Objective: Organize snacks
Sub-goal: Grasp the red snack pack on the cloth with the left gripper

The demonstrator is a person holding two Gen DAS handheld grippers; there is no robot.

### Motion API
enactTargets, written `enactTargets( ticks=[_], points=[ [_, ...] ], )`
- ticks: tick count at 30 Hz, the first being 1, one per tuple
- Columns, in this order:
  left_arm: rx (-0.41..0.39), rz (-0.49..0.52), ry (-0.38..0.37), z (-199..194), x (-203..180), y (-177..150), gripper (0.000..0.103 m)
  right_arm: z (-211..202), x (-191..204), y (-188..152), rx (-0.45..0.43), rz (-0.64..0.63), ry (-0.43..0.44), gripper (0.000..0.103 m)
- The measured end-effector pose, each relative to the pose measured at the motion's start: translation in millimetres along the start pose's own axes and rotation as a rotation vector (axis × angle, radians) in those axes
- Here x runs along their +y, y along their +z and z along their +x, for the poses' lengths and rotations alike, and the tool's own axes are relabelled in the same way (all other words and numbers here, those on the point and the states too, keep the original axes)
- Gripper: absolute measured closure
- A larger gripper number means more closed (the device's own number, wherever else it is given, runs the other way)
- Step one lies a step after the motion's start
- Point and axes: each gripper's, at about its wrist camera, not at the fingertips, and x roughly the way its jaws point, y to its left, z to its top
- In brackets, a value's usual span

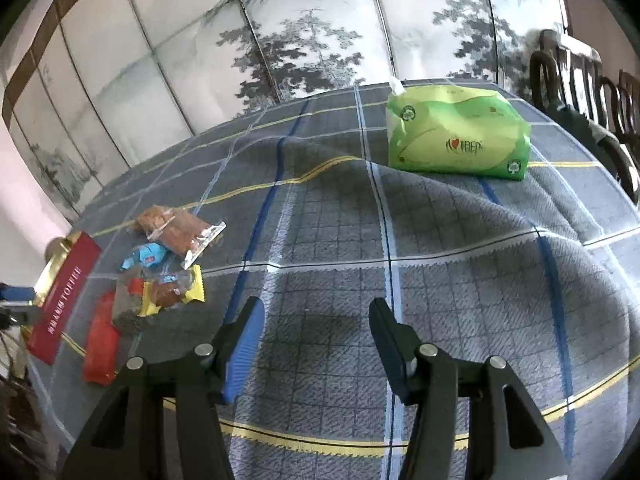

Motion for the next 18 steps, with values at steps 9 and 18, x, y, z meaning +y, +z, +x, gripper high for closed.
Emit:
enactTargets(
  ticks=[9, 18],
  points=[
    [0.096, 0.032, 0.064, 51, -34, 9, 0.013, -5, -11, -1, -0.022, 0.061, 0.088, 0.047],
    [0.025, -0.032, 0.077, 44, -35, -8, 0.06, -1, -13, 1, -0.014, 0.077, 0.115, 0.047]
  ],
)
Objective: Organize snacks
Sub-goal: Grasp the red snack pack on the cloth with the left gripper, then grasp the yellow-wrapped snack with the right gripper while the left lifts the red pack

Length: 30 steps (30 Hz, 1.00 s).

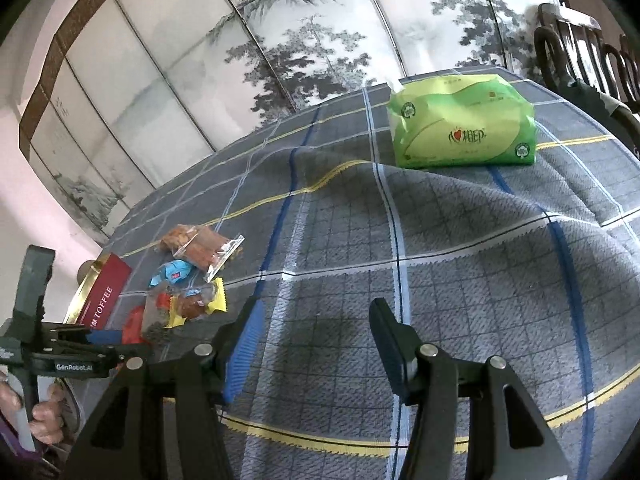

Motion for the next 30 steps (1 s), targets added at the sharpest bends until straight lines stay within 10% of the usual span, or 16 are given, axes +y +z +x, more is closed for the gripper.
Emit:
enactTargets(
  ticks=[12, 19, 30],
  points=[
    [-0.102, -0.01, -0.039, -55, 16, -44, 0.06, 6, 34, -6, 0.067, -0.171, 0.124, 0.047],
    [-0.124, -0.026, -0.05, -63, 28, -46, 0.06, 39, 58, 5, 0.178, 0.071, 0.274, 0.047],
    [-0.164, -0.019, -0.082, -75, 47, -53, 0.06, 71, 87, 13, 0.245, 0.269, 0.159, 0.047]
  ],
)
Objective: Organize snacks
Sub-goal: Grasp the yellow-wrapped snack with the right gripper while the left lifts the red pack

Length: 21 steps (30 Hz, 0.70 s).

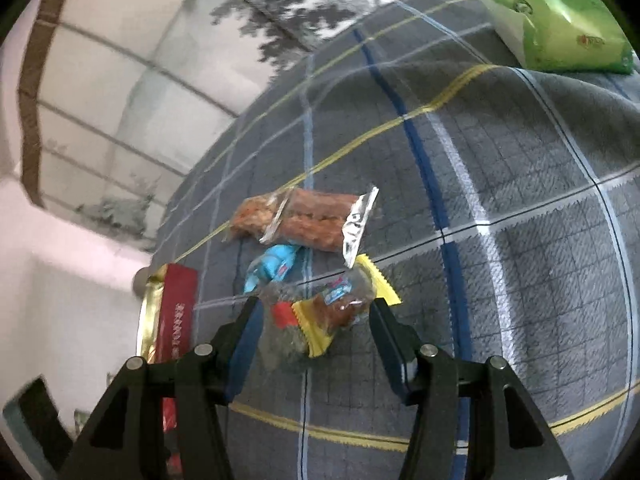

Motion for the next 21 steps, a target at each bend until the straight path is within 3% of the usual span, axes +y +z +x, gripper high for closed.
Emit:
enactTargets(
  ticks=[5, 8, 10, 12, 21],
  points=[
    [0.011, -0.011, -0.027, 1, 10, -3, 0.06, 19, 20, -4, -0.022, -0.047, -0.172, 0.047],
    [0.007, -0.02, -0.036, -2, 16, -6, 0.06, 24, 28, -9, -0.055, -0.119, -0.244, 0.058],
    [0.0, -0.021, -0.035, -6, 18, -8, 0.06, 24, 24, -5, -0.056, -0.142, -0.251, 0.071],
    [-0.013, -0.024, -0.034, -11, 21, -10, 0.059, 23, 22, -4, -0.034, -0.18, -0.228, 0.075],
    [-0.051, -0.064, -0.025, -29, 35, -16, 0.059, -36, -23, -7, -0.101, -0.297, -0.328, 0.076]
  ],
)
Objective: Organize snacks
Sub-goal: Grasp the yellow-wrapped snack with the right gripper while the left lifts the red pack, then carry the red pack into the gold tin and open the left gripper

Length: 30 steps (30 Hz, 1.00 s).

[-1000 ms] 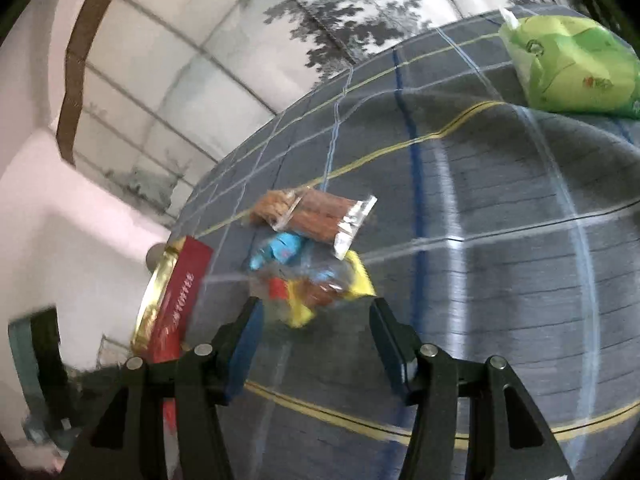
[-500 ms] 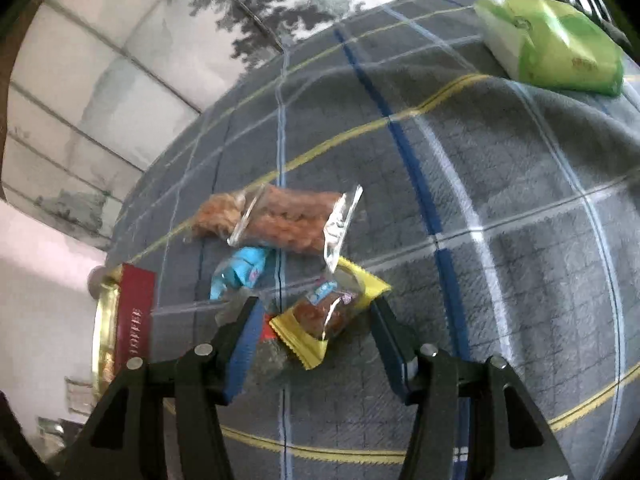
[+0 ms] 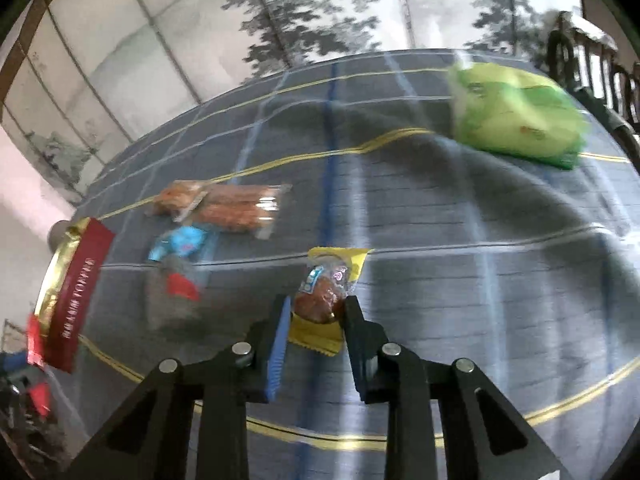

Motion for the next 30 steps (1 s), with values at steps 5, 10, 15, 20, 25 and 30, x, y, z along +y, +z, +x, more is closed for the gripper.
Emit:
enactTargets(
  ticks=[5, 10, 15, 20, 25, 30],
  points=[
    [-0.034, -0.015, 0.02, -8, 6, 1, 0.059, -9, -25, -3, -0.073, -0.017, -0.055, 0.076],
    [-0.05, -0.033, 0.049, -12, 15, 4, 0.059, -7, -23, -8, -0.123, -0.058, -0.087, 0.076],
    [-0.061, -0.051, 0.077, -13, 26, 4, 0.059, -5, -28, -8, -0.13, -0.036, -0.065, 0.076],
    [-0.065, -0.07, 0.096, -12, 39, 5, 0.059, -6, -30, -9, -0.129, -0.031, -0.059, 0.076],
    [-0.072, -0.087, 0.122, -12, 52, 5, 0.059, -6, -29, -9, -0.129, -0.028, -0.058, 0.076],
    [-0.078, -0.094, 0.151, -11, 63, 3, 0.059, -6, -30, -9, -0.128, -0.03, -0.06, 0.076]
  ],
)
